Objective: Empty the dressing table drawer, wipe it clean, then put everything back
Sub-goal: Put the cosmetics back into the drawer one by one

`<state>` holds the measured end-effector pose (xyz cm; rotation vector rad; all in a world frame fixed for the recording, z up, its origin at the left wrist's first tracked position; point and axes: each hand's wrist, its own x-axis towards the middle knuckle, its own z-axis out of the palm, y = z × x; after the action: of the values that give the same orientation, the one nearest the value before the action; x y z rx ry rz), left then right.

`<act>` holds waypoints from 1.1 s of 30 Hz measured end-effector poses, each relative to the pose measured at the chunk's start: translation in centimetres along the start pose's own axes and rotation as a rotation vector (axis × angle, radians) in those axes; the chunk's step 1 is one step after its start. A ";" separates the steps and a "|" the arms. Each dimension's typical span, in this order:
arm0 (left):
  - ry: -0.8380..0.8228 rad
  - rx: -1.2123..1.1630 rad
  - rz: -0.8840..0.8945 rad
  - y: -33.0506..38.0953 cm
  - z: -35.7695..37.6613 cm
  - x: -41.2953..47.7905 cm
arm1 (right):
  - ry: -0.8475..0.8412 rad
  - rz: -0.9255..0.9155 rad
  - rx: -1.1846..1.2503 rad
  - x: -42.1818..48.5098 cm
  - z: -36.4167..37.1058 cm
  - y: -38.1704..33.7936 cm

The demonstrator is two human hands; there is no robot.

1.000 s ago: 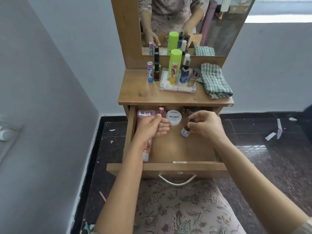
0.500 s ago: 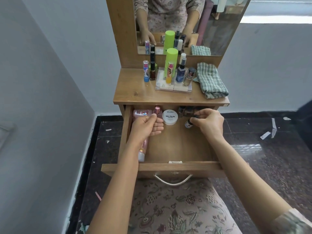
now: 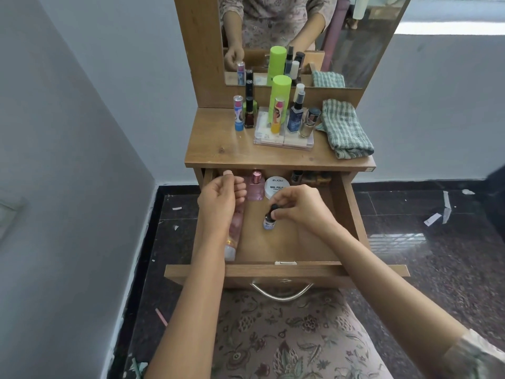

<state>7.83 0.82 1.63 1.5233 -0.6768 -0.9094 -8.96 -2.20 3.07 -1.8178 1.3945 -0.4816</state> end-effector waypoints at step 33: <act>0.088 -0.089 0.018 -0.2 0.1 0.5 | 0.015 -0.046 -0.289 -1.2 1.2 -0.8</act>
<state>7.95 0.38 1.39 1.4672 -0.5786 -0.8428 -7.97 -0.57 3.09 -2.0829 1.4972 -0.3303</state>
